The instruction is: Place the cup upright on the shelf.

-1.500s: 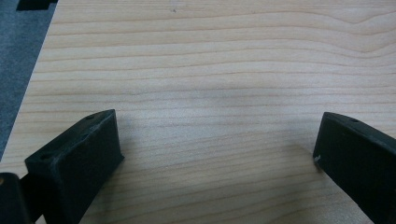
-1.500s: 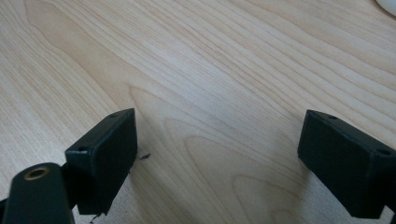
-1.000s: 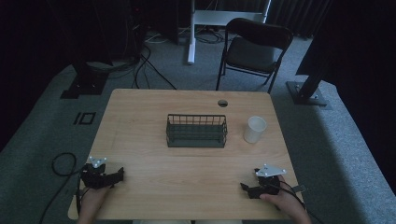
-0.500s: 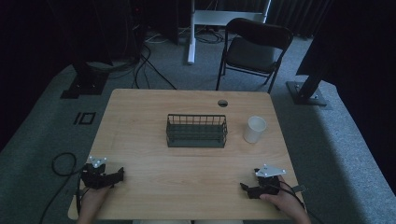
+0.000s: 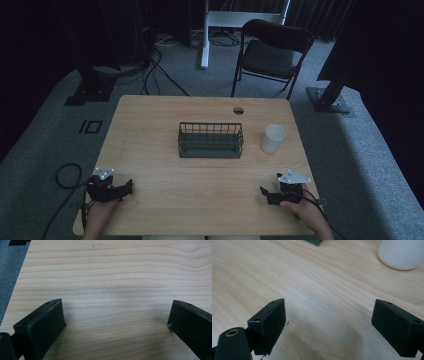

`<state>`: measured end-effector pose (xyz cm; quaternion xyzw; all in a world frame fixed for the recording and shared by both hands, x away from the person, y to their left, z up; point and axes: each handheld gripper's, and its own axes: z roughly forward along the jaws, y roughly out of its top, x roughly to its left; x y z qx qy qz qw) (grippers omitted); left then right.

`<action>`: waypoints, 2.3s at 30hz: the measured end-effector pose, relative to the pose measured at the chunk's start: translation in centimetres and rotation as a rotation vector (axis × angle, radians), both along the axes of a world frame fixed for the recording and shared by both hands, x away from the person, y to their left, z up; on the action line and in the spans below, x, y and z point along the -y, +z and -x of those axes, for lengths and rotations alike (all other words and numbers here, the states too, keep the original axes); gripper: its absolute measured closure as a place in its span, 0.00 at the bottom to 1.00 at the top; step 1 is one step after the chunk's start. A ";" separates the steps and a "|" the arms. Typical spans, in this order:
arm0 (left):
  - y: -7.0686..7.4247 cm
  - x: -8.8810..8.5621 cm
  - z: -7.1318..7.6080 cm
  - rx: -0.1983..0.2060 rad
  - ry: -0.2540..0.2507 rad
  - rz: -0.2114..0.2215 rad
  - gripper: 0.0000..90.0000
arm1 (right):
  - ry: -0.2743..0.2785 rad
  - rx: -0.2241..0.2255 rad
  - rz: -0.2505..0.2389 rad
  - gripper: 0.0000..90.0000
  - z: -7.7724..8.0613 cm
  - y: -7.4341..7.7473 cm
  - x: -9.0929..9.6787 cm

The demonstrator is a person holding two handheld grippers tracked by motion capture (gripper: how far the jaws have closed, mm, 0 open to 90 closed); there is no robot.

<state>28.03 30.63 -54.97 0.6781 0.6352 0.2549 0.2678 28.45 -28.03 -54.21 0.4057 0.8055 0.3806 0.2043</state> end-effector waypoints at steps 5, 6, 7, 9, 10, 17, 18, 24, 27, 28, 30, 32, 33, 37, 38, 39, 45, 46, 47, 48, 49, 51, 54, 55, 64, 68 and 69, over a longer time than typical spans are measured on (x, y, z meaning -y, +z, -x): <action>0.0 0.0 0.0 0.000 0.000 0.000 0.01 | -0.020 0.006 -0.008 0.13 -0.5 0.0 0.0; 0.0 0.0 0.0 0.000 0.000 0.000 0.01 | -0.025 0.006 -0.008 0.13 -0.6 0.0 0.0; 0.0 0.0 0.0 0.000 0.000 0.000 0.01 | -0.030 0.008 -0.008 0.13 -0.7 0.0 0.1; 0.0 0.0 0.0 0.000 0.000 0.000 0.01 | -0.036 0.007 -0.008 0.13 -0.8 -0.1 0.1; 0.0 0.0 0.0 0.000 0.000 0.000 0.01 | -0.050 0.016 -0.008 0.13 -1.0 -0.1 0.2; 0.0 0.0 0.0 0.000 0.000 0.000 0.01 | -0.141 0.055 -0.005 0.13 -2.2 0.2 0.7; 0.0 0.0 0.0 0.000 0.000 0.000 0.01 | -0.141 0.055 -0.005 0.13 -2.2 0.2 0.7; 0.0 0.0 0.0 0.000 0.000 0.000 0.01 | -0.189 0.062 -0.024 0.14 -3.1 0.2 0.8; 0.0 0.0 0.0 0.000 0.000 0.000 0.01 | -0.211 0.063 -0.035 0.14 -3.4 0.2 0.9; 0.0 0.0 0.0 0.000 0.000 0.000 0.01 | -0.217 0.066 -0.039 0.13 -3.5 0.2 1.0; 0.0 0.0 0.0 0.000 0.000 0.000 0.01 | -0.233 0.070 -0.050 0.14 -3.8 0.2 1.0; 0.0 0.0 0.0 0.000 0.000 0.000 0.01 | -0.238 0.072 -0.051 0.14 -4.1 0.2 1.0; 0.0 0.0 0.0 0.000 0.000 0.000 0.01 | -0.238 0.072 -0.051 0.14 -4.1 0.2 1.0; 0.0 0.0 0.0 0.000 0.000 0.000 0.01 | -0.259 0.080 -0.062 0.14 -4.8 0.4 0.9; 0.0 0.0 0.0 0.000 0.000 0.000 0.01 | -0.272 0.083 -0.072 0.15 -5.0 0.5 0.9; 0.0 0.0 0.0 0.000 0.000 0.000 0.01 | -0.291 0.092 -0.089 0.15 -5.2 0.6 0.9; 0.0 0.0 0.0 0.000 0.000 0.001 0.01 | -0.317 0.101 -0.083 0.15 -6.0 0.5 0.9; 0.0 0.0 0.0 0.000 0.000 0.001 0.01 | -0.320 0.100 -0.087 0.15 -6.2 0.5 0.9; 0.0 0.0 0.0 0.000 0.000 0.000 0.01 | -0.325 0.101 -0.092 0.15 -6.3 0.6 0.9; 0.0 0.0 0.0 0.000 0.000 0.000 0.01 | -0.332 0.104 -0.093 0.15 -6.5 0.6 0.9; 0.0 0.0 0.0 0.000 0.000 0.001 0.01 | -0.336 0.104 -0.096 0.15 -6.7 0.7 0.9; 0.0 0.0 0.0 0.002 0.001 0.002 0.01 | -0.338 0.107 -0.103 0.15 -6.8 0.7 0.9; 0.0 0.0 0.0 0.001 0.001 0.002 0.01 | -0.347 0.111 -0.107 0.15 -7.3 0.9 0.8; 0.0 0.0 0.0 0.001 0.001 0.002 0.01 | -0.354 0.119 -0.107 0.15 -7.6 1.0 0.8; 0.0 0.0 0.0 0.001 0.001 0.002 0.01 | -0.372 0.150 -0.113 0.15 -8.8 1.4 0.6; 0.0 0.0 0.0 0.001 0.001 0.002 0.01 | -0.376 0.157 -0.113 0.15 -9.2 1.7 0.5; 0.0 0.0 0.0 0.001 0.001 0.002 0.01 | -0.375 0.164 -0.114 0.15 -9.5 1.8 0.4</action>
